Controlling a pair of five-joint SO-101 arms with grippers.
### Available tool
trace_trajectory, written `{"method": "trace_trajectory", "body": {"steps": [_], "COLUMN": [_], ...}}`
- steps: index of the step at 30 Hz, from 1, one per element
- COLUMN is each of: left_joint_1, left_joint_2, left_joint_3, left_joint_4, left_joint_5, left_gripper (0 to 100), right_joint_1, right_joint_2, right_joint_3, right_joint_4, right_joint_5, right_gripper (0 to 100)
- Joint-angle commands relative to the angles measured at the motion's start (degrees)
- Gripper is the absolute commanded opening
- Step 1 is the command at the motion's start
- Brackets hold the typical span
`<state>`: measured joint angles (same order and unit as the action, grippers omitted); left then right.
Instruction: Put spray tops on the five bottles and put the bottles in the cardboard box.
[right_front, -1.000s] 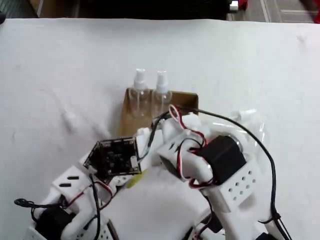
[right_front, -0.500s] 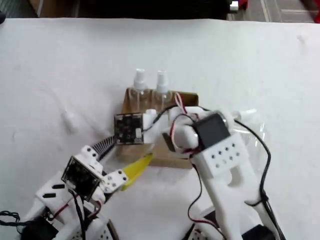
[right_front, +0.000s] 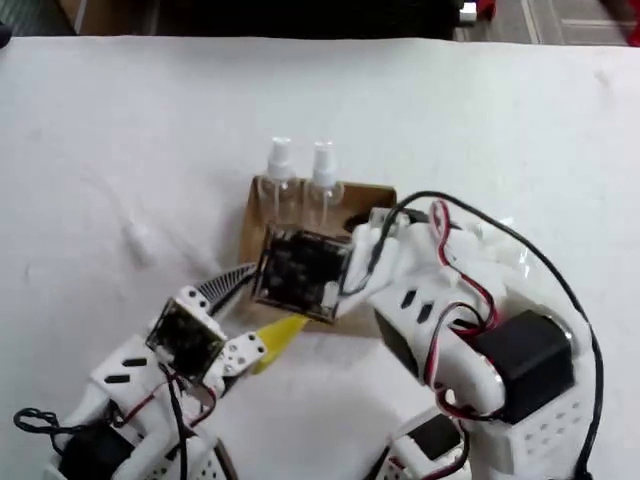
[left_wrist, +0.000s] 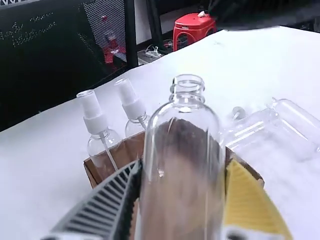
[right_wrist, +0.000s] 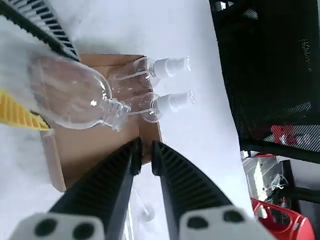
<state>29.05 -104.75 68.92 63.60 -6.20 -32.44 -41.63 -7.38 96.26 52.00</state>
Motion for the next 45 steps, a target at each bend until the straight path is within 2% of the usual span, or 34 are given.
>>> {"method": "trace_trajectory", "body": {"steps": [1,4,6,11,16,22,24,28,33,37,40,43,45], "left_joint_1": [-0.1,-0.2,-0.2,-0.2,-0.2,-1.6,-3.6,-7.3,-7.3,-7.4,-7.3,-7.3,-7.4], "left_joint_2": [0.0,0.0,0.0,0.0,0.0,0.0,0.0,0.0,0.0,0.0,0.0,0.0,0.0], "left_joint_3": [-0.5,-0.5,-0.5,-0.1,2.6,13.6,15.4,13.9,13.9,13.6,13.6,13.5,13.5], "left_joint_4": [-1.9,-1.9,-3.0,-8.7,-11.9,-27.0,-30.5,-31.1,-31.1,-31.1,-31.1,-31.1,-31.1], "left_joint_5": [0.8,0.7,0.7,0.3,0.5,0.8,0.8,0.9,0.9,0.9,0.9,0.9,0.9], "left_gripper": [23,22,17,2,2,2,2,2,2,2,2,2,2], "right_joint_1": [0.0,0.0,0.0,0.0,-0.7,-9.9,-10.5,-10.3,-10.3,-10.2,-7.3,-2.2,-1.5], "right_joint_2": [-1.2,-1.9,-2.9,-5.1,-5.2,-5.0,-4.9,-4.9,-4.9,-4.9,-2.9,1.8,4.2], "right_joint_3": [-2.7,-2.8,-2.7,-2.7,-2.7,1.3,3.8,10.5,12.8,13.8,14.2,14.2,14.0], "right_joint_4": [-0.5,-3.0,-4.4,-6.5,-6.7,-11.2,-13.3,-17.1,-22.2,-22.5,-23.8,-25.8,-26.1], "right_joint_5": [-11.8,-28.8,-38.2,-51.1,-62.8,-64.7,-65.1,-65.2,-71.0,-71.6,-72.0,-76.3,-77.7], "right_gripper": [1.6,1.6,1.8,3.3,15.0,18.3,18.3,18.3,18.5,21.6,22.9,23.0,23.0]}}
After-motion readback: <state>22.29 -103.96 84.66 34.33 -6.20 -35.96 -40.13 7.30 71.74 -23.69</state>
